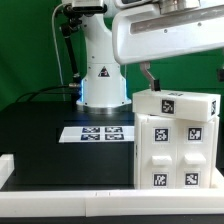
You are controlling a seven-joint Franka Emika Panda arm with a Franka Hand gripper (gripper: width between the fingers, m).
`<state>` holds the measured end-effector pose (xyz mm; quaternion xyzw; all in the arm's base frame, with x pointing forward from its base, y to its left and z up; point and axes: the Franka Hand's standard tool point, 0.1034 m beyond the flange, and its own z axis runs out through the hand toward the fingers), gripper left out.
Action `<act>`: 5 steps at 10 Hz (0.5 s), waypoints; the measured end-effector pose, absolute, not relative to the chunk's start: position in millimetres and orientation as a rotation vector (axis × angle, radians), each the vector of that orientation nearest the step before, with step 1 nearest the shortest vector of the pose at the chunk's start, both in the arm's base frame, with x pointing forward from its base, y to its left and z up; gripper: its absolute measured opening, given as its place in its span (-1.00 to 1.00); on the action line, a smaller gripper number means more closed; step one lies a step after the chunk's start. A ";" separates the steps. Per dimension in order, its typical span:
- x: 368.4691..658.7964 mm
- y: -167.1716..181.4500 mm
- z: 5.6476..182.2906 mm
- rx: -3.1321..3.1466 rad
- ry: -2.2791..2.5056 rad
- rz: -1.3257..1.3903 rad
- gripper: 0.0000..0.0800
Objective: Assemble cabinet
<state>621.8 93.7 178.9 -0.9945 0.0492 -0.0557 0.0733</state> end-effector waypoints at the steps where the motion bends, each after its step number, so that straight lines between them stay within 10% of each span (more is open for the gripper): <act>1: 619.4 93.6 177.8 -3.013 -0.072 -0.162 0.99; 5: 611.4 90.6 175.3 -3.032 -0.507 -0.123 0.99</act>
Offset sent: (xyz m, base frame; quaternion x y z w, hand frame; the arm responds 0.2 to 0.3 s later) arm -0.0060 0.0081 -0.0064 -0.0435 -0.0812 -0.1678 0.9815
